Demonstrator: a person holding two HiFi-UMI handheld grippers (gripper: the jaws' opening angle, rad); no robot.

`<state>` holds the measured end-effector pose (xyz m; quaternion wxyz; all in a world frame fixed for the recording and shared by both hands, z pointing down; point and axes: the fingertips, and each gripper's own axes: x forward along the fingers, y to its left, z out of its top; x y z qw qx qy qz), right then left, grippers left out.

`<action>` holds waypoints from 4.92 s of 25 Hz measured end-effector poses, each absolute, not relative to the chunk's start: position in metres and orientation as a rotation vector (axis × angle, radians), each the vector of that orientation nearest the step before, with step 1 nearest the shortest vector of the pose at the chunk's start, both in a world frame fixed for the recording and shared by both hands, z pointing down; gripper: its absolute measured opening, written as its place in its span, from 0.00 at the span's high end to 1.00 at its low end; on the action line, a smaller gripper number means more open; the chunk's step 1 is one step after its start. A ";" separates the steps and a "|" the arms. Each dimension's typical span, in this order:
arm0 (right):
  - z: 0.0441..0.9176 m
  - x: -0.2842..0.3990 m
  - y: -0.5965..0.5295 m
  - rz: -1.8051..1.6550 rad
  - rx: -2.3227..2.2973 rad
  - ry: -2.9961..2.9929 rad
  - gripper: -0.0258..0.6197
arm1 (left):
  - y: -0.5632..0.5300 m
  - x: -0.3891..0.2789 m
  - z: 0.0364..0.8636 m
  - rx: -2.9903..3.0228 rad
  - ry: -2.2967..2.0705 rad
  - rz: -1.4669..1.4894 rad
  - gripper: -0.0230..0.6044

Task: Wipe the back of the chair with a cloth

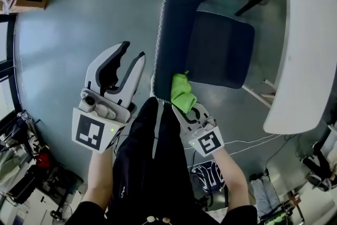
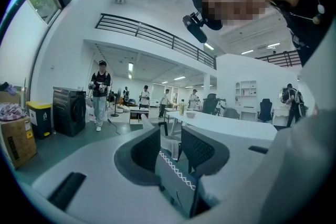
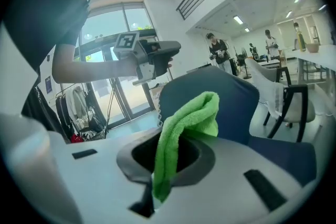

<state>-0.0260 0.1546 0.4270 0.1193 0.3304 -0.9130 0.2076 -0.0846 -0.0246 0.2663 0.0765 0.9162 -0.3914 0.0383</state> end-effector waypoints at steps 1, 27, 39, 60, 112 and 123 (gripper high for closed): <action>0.433 -0.021 0.156 0.617 0.973 -2.648 0.93 | -0.025 -0.084 0.266 2.746 -1.171 0.113 0.76; 0.371 0.040 0.047 0.413 1.568 -2.570 0.93 | -0.021 -0.080 0.269 2.747 -1.173 0.115 0.76; 0.455 0.099 -0.061 0.443 1.919 -2.256 0.93 | -0.024 -0.097 0.277 2.706 -1.224 0.169 0.76; 0.546 0.136 -0.146 0.782 2.077 -2.042 0.93 | -0.048 -0.125 0.293 2.639 -1.292 0.195 0.77; 0.452 0.005 -0.038 0.623 1.505 -2.577 0.93 | -0.070 -0.115 0.300 2.616 -1.278 0.173 0.95; 0.449 -0.010 0.017 0.701 1.340 -2.642 0.93 | -0.062 -0.107 0.297 2.619 -1.273 0.165 0.95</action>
